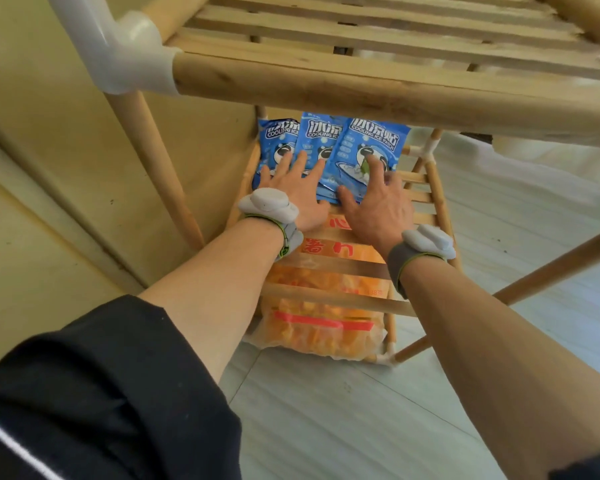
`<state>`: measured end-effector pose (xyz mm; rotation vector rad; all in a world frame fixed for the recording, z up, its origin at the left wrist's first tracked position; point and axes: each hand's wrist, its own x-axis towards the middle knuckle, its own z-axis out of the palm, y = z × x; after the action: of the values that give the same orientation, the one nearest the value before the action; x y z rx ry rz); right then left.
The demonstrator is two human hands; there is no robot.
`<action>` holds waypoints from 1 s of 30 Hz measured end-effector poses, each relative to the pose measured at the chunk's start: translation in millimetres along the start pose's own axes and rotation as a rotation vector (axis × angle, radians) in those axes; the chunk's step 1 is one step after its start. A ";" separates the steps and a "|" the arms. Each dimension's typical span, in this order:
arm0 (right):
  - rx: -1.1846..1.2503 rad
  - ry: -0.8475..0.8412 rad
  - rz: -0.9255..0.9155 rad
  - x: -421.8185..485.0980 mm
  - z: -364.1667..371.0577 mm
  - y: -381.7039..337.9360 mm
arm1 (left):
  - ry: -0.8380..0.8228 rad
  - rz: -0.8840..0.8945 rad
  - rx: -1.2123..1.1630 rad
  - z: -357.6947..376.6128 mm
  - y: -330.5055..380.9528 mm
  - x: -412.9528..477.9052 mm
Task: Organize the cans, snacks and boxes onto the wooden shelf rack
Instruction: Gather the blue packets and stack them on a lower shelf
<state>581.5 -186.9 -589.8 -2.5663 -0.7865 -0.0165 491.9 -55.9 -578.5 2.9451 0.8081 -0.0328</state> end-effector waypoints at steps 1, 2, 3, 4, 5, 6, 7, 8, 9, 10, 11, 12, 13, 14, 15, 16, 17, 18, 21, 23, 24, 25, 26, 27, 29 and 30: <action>-0.053 -0.032 0.008 2.5 -1.0 -0.4 | 0.009 0.003 0.008 3.3 -1.8 0.5; -0.113 -0.060 0.008 5.2 -1.6 -0.4 | 0.022 0.012 0.025 6.4 -3.4 1.0; -0.155 -0.070 -0.004 8.1 -1.8 -1.7 | 0.035 0.020 0.047 8.3 -5.8 1.3; -0.173 -0.054 -0.017 11.5 -1.3 -3.1 | 0.045 0.022 0.067 9.5 -8.4 1.9; -0.188 -0.016 -0.028 14.1 -1.0 -4.2 | 0.051 0.022 0.079 9.4 -10.4 2.8; -0.208 0.023 -0.033 15.2 -1.1 -4.3 | 0.049 0.022 0.089 8.4 -10.8 4.0; -0.223 0.054 -0.042 13.8 -0.8 -3.7 | 0.043 0.019 0.100 7.7 -10.2 4.7; -0.223 0.076 -0.063 11.5 0.3 -1.3 | 0.037 0.011 0.108 6.9 -9.0 5.0; -0.204 0.087 -0.089 8.1 0.7 3.2 | 0.030 0.005 0.107 7.0 -6.4 4.4; -0.176 0.092 -0.114 5.3 2.2 5.9 | 0.028 0.005 0.099 6.8 -6.8 4.1; -0.155 0.091 -0.129 2.9 3.5 9.0 | 0.027 0.016 0.088 7.6 -7.2 4.3; -0.143 0.084 -0.130 0.5 4.3 10.8 | 0.026 0.033 0.082 8.8 -8.9 4.7; -0.141 0.069 -0.117 -2.2 5.1 10.6 | 0.028 0.053 0.092 9.3 -12.1 4.5; -0.147 0.049 -0.097 -3.9 5.0 8.5 | 0.035 0.069 0.114 8.2 -16.0 4.8; -0.149 0.021 -0.066 -6.4 4.3 5.7 | 0.038 0.078 0.145 6.4 -18.8 4.1; -0.135 0.000 -0.036 -8.5 2.3 3.6 | 0.041 0.074 0.168 3.9 -19.7 3.2; -0.109 -0.007 -0.015 -10.5 -0.4 1.4 | 0.050 0.052 0.175 2.3 -19.9 1.3; -0.070 -0.004 0.000 -10.8 -2.3 -1.0 | 0.066 0.014 0.174 0.4 -20.1 -1.5; 0.021 -0.021 0.048 -8.1 -3.5 -8.9 | 0.069 -0.134 0.147 0.6 -26.4 -7.5; -0.055 -0.058 0.034 -10.5 1.5 -15.3 | 0.047 -0.195 0.163 -0.1 -29.5 -9.1; -0.095 -0.067 0.022 -11.9 5.1 -17.1 | 0.045 -0.209 0.190 -1.6 -29.5 -9.4; -0.125 -0.067 0.013 -13.0 8.2 -17.3 | 0.051 -0.219 0.219 -2.2 -28.7 -9.1; -0.145 -0.059 0.008 -13.1 10.0 -16.0 | 0.066 -0.228 0.252 -2.9 -27.7 -8.3; -0.159 -0.050 0.009 -13.0 10.8 -12.7 | 0.082 -0.237 0.293 -2.6 -26.5 -6.5; -0.186 -0.039 0.029 -12.0 10.5 -6.3 | 0.092 -0.261 0.359 -3.6 -28.5 -3.8; -0.200 -0.041 0.042 -10.7 8.8 -4.5 | 0.092 -0.274 0.373 -3.7 -30.7 -2.1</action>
<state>569.1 -185.4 -597.3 -2.7793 -0.7813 -0.0304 474.5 -30.4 -577.2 3.1638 1.3489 -0.0746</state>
